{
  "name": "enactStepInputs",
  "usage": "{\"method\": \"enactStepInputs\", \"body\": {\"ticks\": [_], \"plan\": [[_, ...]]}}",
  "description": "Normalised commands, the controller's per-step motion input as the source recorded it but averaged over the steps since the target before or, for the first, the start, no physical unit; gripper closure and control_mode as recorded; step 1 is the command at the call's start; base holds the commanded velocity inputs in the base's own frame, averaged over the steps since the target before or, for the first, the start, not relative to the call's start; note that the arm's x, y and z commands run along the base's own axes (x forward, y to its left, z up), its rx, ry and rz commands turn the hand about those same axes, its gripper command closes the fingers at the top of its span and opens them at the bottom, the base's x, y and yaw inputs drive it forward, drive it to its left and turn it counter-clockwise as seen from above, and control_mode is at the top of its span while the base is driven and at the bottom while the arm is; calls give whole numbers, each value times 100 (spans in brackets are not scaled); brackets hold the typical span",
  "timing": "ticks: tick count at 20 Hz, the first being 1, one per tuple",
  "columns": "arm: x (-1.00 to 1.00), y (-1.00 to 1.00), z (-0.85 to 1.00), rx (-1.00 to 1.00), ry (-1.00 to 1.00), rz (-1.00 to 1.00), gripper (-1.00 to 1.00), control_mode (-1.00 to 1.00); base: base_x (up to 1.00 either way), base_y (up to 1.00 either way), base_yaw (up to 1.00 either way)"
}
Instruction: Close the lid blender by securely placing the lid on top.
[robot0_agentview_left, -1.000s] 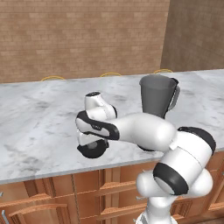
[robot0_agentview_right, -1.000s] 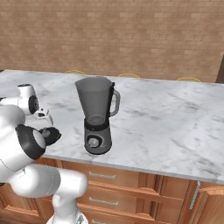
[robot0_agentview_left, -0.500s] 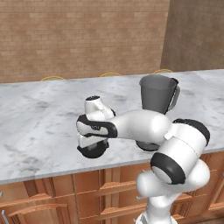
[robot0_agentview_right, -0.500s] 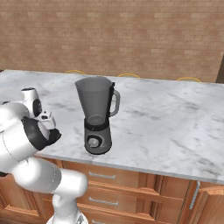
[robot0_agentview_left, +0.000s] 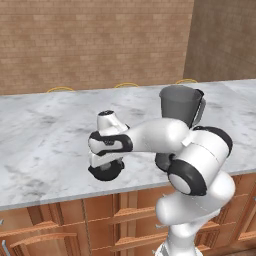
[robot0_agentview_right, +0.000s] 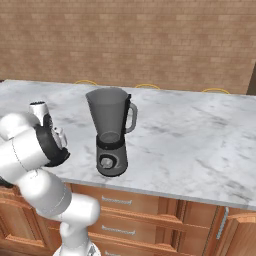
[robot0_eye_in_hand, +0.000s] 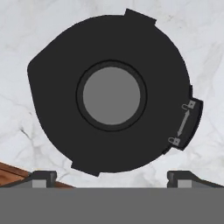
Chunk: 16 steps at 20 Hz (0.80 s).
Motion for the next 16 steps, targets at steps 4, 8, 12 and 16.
{"method": "enactStepInputs", "body": {"ticks": [4,8,12,16], "plan": [[24,1,-20,0,0,0,-100,-100,0,0,0],[19,1,-22,0,0,0,-100,-100,0,0,0],[7,4,-16,0,0,0,-100,-100,0,0,0],[2,3,-7,0,0,0,-100,-100,0,0,0]]}}
